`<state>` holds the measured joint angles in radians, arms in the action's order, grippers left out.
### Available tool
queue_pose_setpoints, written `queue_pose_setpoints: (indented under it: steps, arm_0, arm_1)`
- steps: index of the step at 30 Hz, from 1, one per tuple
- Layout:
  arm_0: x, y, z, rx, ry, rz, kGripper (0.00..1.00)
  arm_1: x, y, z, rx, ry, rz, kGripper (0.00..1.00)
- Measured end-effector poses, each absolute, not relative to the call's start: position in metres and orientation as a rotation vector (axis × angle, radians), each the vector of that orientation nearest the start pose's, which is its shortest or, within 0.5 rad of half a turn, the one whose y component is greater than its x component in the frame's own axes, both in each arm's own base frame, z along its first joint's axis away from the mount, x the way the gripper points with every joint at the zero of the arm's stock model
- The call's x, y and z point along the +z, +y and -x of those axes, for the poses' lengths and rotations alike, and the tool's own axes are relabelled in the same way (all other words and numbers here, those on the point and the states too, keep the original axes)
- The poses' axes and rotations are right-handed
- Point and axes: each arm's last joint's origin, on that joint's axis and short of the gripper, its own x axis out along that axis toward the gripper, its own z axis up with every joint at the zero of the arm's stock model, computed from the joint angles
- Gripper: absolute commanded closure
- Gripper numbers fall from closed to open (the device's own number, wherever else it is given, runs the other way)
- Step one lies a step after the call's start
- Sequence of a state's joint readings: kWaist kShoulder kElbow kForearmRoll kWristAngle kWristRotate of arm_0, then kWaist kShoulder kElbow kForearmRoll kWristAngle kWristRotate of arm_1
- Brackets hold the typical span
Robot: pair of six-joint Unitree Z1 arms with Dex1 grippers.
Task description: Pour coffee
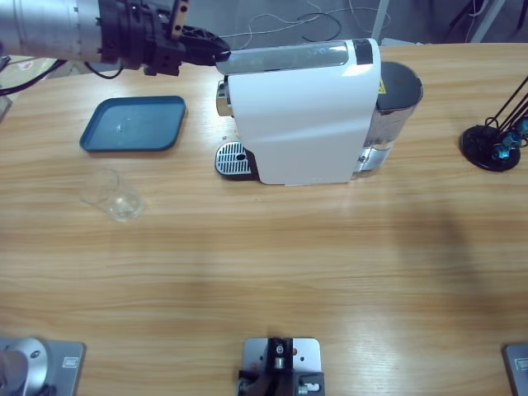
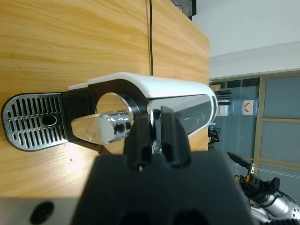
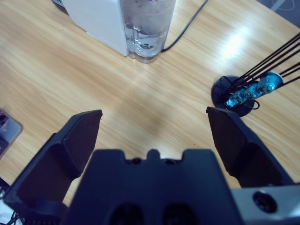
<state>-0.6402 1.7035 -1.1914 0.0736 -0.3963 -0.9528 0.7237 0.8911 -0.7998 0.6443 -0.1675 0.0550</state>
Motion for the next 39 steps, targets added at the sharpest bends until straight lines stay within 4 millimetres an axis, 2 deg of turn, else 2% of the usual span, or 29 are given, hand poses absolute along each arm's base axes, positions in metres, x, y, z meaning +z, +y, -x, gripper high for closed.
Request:
queue_pose_setpoints:
  steps: [1, 5, 8, 9, 10, 11, 13, 14, 15, 16, 18, 21, 24, 27, 30, 31, 32, 38, 39]
  arm_0:
    - [0.330, -0.231, -0.278, -0.633, 1.029, 0.764, 1.000]
    - [0.341, -0.232, -0.280, -0.654, 0.999, 0.775, 1.000]
    - [0.387, -0.241, -0.272, -0.772, 0.899, 0.800, 1.000]
    - [0.401, -0.241, -0.268, -0.801, 0.865, 0.807, 0.807]
    - [0.413, -0.239, -0.265, -0.822, 0.836, 0.813, 0.344]
    - [0.421, -0.238, -0.261, -0.841, 0.815, 0.816, 0.127]
    - [0.433, -0.237, -0.251, -0.866, 0.771, 0.790, 0.013]
    - [0.436, -0.236, -0.245, -0.879, 0.739, 0.745, 0.009]
    - [0.439, -0.236, -0.237, -0.898, 0.686, 0.655, 0.009]
    - [0.439, -0.237, -0.228, -0.912, 0.629, 0.544, 0.009]
    - [0.435, -0.237, -0.206, -0.887, 0.540, 0.285, 0.007]
    - [0.407, -0.236, -0.170, -0.728, 0.443, -0.198, 0.000]
    - [0.365, -0.221, -0.145, -0.634, 0.464, -0.487, 0.000]
    - [0.346, -0.197, -0.128, -0.603, 0.484, -0.559, 0.002]
    - [0.343, -0.176, -0.117, -0.597, 0.474, -0.555, 0.002]
    - [0.342, -0.170, -0.114, -0.596, 0.471, -0.552, 0.003]
    - [0.342, -0.166, -0.112, -0.596, 0.468, -0.546, 0.004]
    - [0.337, -0.155, -0.106, -0.573, 0.492, -0.467, 0.004]
    - [0.337, -0.155, -0.106, -0.570, 0.495, -0.461, 0.004]
  arm_1:
    - [0.333, 0.053, -0.073, 0.501, 0.690, 0.269, 0.115]
    - [0.334, 0.049, -0.074, 0.412, 0.686, 0.278, 0.128]
    - [0.334, 0.047, -0.076, 0.358, 0.672, 0.284, 0.169]
    - [0.335, 0.047, -0.076, 0.347, 0.665, 0.275, 0.195]
    - [0.334, 0.047, -0.077, 0.335, 0.656, 0.262, 0.197]
    - [0.332, 0.047, -0.078, 0.319, 0.648, 0.242, 0.199]
    - [0.326, 0.048, -0.081, 0.281, 0.631, 0.192, 0.204]
    - [0.324, 0.048, -0.083, 0.261, 0.627, 0.168, 0.221]
    - [0.321, 0.048, -0.085, 0.239, 0.627, 0.146, 0.300]
    - [0.318, 0.048, -0.088, 0.216, 0.631, 0.125, 0.335]
    - [0.313, 0.049, -0.096, 0.159, 0.647, 0.075, 0.335]
    - [0.302, 0.046, -0.112, 0.048, 0.673, 0.001, 0.335]
    - [0.287, 0.040, -0.129, -0.035, 0.693, -0.067, 0.335]
    - [0.270, 0.036, -0.148, -0.087, 0.704, -0.116, 0.336]
    - [0.258, 0.035, -0.167, -0.115, 0.706, -0.138, 0.340]
    - [0.256, 0.035, -0.173, -0.121, 0.703, -0.143, 0.369]
    - [0.255, 0.035, -0.178, -0.125, 0.698, -0.147, 0.442]
    - [0.249, 0.030, -0.201, -0.160, 0.665, -0.148, 0.462]
    - [0.248, 0.030, -0.203, -0.163, 0.661, -0.149, 0.535]
